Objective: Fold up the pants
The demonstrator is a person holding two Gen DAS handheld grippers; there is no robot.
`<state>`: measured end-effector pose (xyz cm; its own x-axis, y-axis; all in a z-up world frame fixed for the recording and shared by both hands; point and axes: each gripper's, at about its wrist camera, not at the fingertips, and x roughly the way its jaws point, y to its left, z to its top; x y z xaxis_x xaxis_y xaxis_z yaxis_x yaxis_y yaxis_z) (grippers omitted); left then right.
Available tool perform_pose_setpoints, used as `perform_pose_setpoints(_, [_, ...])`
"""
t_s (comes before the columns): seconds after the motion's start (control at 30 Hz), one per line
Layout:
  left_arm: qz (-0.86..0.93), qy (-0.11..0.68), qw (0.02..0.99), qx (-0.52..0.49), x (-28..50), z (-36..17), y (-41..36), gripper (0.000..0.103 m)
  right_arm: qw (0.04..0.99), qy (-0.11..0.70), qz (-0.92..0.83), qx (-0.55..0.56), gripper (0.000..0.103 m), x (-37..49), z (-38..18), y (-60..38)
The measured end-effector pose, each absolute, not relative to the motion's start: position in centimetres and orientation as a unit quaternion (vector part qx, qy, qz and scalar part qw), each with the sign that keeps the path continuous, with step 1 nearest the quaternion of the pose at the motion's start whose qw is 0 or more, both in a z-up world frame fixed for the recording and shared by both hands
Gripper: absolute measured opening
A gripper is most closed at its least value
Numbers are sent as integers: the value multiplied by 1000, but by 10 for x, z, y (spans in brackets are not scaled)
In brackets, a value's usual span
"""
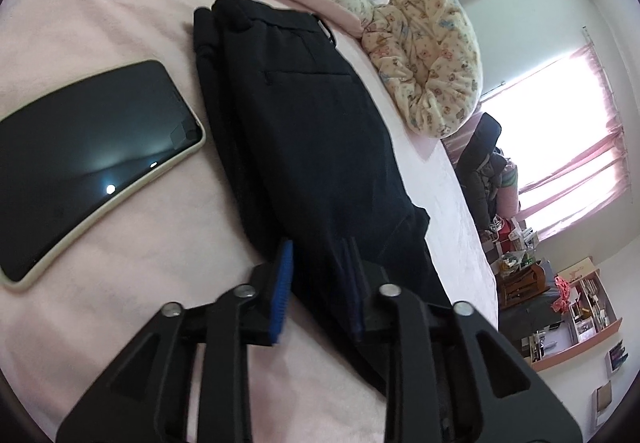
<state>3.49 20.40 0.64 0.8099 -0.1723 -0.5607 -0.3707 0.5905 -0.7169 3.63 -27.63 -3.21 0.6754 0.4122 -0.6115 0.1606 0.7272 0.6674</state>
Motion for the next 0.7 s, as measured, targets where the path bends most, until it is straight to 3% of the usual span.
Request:
perform_pose_setpoints(0.13, [45, 255, 875, -409, 18, 24, 192, 60, 805, 418, 99, 409, 12, 17, -38, -297])
perform_pose_setpoints(0.2, [26, 232, 900, -369, 17, 34, 177, 73, 797, 408, 97, 435, 38, 6, -34, -313])
perform_pose_setpoints(0.23, [18, 225, 908, -353, 18, 37, 171, 82, 789, 393, 95, 462, 62, 0, -31, -327])
perform_pose_setpoints(0.27, [8, 219, 918, -331, 20, 40, 163, 85, 785, 377, 99, 482, 65, -2, -29, -335])
perform_pose_setpoints(0.4, [-10, 218, 940, -262, 35, 44, 135, 97, 779, 314, 71, 537, 59, -6, -18, -374])
perform_pose_setpoints(0.57, [-13, 269, 926, -264, 55, 19, 127, 98, 722, 321, 26, 612, 45, 9, -44, -401])
perform_pose_setpoints(0.7, [-16, 266, 931, -248, 48, -1, 121, 101, 724, 332, -10, 605, 44, 18, -51, -402])
